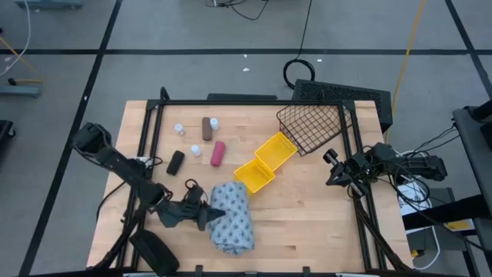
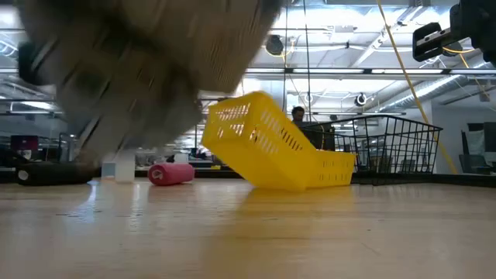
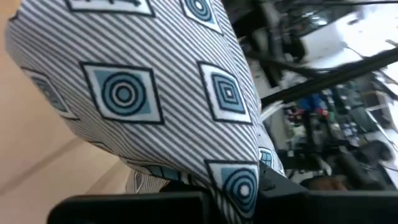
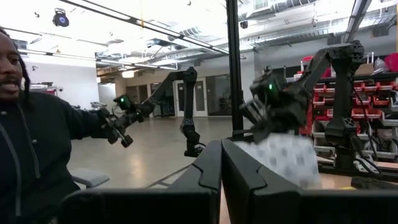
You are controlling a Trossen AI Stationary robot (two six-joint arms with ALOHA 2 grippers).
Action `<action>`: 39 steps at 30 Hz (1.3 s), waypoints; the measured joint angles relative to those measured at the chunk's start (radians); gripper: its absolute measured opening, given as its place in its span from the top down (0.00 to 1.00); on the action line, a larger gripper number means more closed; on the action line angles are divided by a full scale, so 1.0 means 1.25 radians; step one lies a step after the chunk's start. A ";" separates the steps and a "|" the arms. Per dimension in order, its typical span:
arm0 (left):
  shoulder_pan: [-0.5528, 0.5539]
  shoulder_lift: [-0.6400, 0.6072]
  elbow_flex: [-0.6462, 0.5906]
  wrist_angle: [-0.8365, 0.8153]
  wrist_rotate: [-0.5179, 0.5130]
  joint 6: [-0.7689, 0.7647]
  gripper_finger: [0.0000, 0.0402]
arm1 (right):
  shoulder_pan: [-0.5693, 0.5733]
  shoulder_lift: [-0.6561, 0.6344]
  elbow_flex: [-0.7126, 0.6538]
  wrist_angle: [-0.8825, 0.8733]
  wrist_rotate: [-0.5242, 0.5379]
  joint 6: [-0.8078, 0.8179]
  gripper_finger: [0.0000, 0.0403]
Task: Pick & place medical supplies in basket/bin
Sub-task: Put the hospital gown into the black wire basket
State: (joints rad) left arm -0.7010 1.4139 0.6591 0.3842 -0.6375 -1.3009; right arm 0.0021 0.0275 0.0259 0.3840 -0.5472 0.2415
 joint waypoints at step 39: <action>0.415 -0.048 0.294 -0.041 0.708 1.202 0.94 | 0.000 0.093 0.000 0.043 0.439 -0.021 1.00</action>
State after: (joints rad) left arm -0.1818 1.3533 1.0267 0.3325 0.2470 0.2019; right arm 0.0017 0.1441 0.0261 0.4380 0.0019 0.2152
